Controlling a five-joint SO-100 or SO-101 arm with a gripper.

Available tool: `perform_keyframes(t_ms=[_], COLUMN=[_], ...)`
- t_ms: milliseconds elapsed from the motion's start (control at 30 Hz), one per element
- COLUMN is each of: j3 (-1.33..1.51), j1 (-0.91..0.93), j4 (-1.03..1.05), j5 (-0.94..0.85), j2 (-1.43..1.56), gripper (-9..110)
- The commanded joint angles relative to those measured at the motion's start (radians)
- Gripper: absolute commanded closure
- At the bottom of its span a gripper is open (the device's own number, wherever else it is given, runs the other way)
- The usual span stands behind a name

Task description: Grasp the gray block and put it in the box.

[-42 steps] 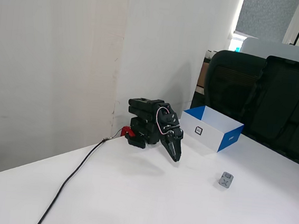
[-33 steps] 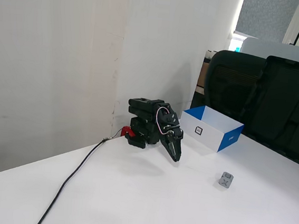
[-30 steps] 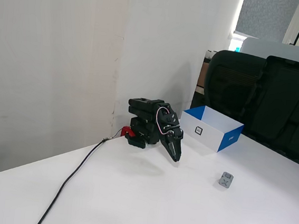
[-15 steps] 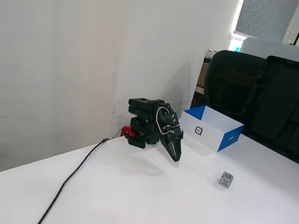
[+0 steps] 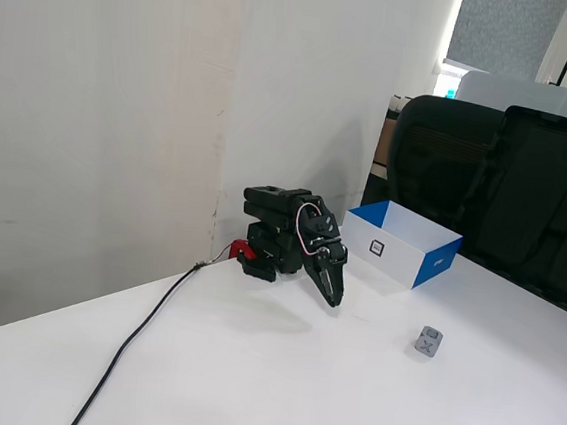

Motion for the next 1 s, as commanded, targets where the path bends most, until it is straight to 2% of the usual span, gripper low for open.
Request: perform_keyframes(t_ms=[0, 967], j3=[0.028, 0.025], j1=[0.003, -0.012], j4=[0.002, -0.008], j5=[-0.006, -0.006], j2=[0.015, 0.015], gripper=[101, 101])
